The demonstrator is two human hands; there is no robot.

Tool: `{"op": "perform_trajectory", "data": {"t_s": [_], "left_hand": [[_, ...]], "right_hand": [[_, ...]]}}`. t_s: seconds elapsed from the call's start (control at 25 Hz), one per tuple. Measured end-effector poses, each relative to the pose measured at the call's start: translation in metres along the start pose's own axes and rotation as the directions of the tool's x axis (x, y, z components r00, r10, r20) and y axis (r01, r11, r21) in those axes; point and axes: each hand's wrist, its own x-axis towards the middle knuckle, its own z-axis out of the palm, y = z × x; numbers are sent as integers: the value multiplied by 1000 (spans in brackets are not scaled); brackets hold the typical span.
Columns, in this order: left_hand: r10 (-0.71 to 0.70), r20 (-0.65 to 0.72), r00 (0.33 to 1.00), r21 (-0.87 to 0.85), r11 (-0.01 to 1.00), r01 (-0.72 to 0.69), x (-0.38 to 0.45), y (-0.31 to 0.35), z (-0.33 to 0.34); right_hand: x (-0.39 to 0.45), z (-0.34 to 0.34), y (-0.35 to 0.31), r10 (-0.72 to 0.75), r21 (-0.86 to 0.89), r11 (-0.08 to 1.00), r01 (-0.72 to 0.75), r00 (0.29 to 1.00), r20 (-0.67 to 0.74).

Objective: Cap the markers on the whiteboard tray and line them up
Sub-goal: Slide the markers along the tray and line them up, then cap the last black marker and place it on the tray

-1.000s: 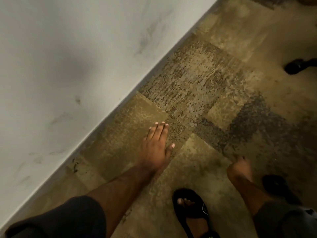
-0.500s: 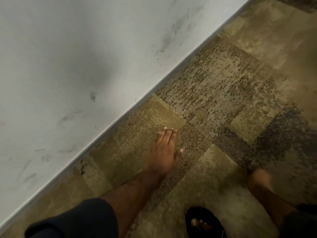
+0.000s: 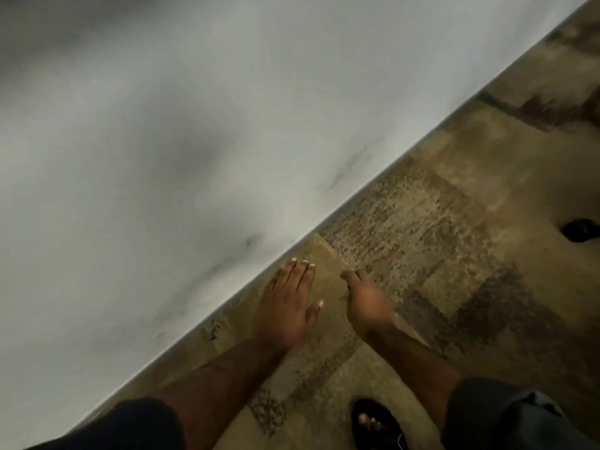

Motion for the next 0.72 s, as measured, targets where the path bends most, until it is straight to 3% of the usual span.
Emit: {"op": "perform_trajectory", "data": {"t_s": [0.28, 0.52, 0.72], "left_hand": [[43, -260, 965, 200, 980, 10, -40, 12, -236], [117, -442, 889, 267, 964, 6, -93, 31, -401], [2, -573, 820, 185, 974, 127, -122, 27, -501]], "right_hand": [[-16, -177, -169, -410, 162, 887, 433, 898, -157], [-62, -319, -313, -700, 67, 678, 732, 670, -245], [-92, -387, -406, -835, -14, 516, 856, 500, -231]]}}
